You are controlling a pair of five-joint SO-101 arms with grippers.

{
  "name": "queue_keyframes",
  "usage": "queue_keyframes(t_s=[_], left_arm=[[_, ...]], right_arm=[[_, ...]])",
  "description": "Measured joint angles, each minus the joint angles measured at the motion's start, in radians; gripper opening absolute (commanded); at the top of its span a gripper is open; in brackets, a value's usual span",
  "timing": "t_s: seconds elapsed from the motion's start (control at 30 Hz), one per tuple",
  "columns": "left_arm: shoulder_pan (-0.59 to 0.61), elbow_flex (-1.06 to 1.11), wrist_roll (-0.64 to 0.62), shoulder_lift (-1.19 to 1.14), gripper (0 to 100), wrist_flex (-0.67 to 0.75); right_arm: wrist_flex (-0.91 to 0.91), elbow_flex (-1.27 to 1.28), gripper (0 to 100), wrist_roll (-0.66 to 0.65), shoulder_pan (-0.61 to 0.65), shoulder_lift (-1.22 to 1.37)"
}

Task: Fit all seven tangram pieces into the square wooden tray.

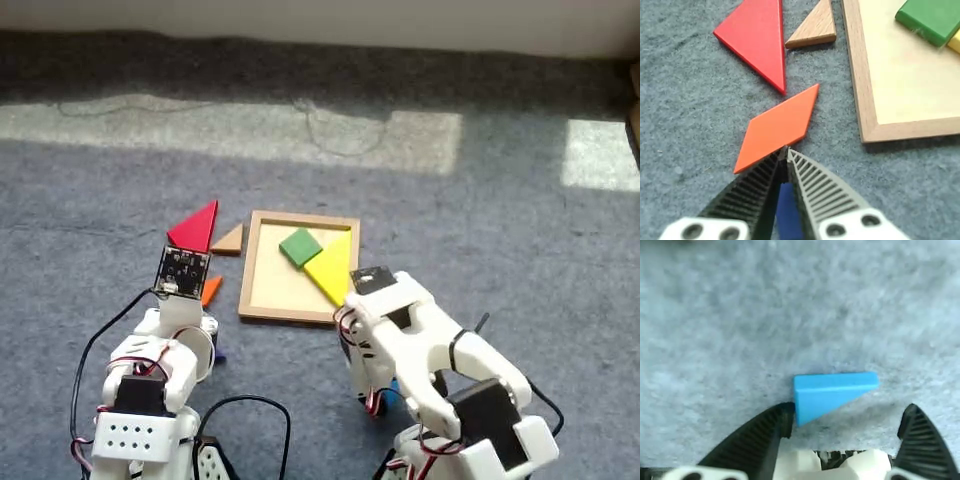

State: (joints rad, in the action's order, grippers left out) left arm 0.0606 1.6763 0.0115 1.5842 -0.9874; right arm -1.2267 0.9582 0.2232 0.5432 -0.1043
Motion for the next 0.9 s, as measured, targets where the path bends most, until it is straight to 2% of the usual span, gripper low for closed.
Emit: queue_keyframes(t_s=[0.07, 0.3, 0.4, 0.53, 0.9], left_arm=[[0.000, 0.000, 0.000, 0.000, 1, 0.000], [0.000, 0.000, 0.000, 0.000, 1, 0.000], [0.000, 0.000, 0.000, 0.000, 1, 0.000], [0.000, 0.000, 0.000, 0.000, 1, 0.000], [0.000, 0.000, 0.000, 0.000, 1, 0.000]], right_arm=[[0.011, -0.011, 29.2, 0.000, 0.000, 0.026], [0.009, -0.055, 6.0, 0.000, 0.000, 0.057], [0.008, -0.077, 0.6, -0.063, -0.009, 0.057], [0.006, -0.101, 0.4, -0.157, -0.018, 0.058], [0.002, -0.259, 0.4, -0.361, -0.143, 0.063]])
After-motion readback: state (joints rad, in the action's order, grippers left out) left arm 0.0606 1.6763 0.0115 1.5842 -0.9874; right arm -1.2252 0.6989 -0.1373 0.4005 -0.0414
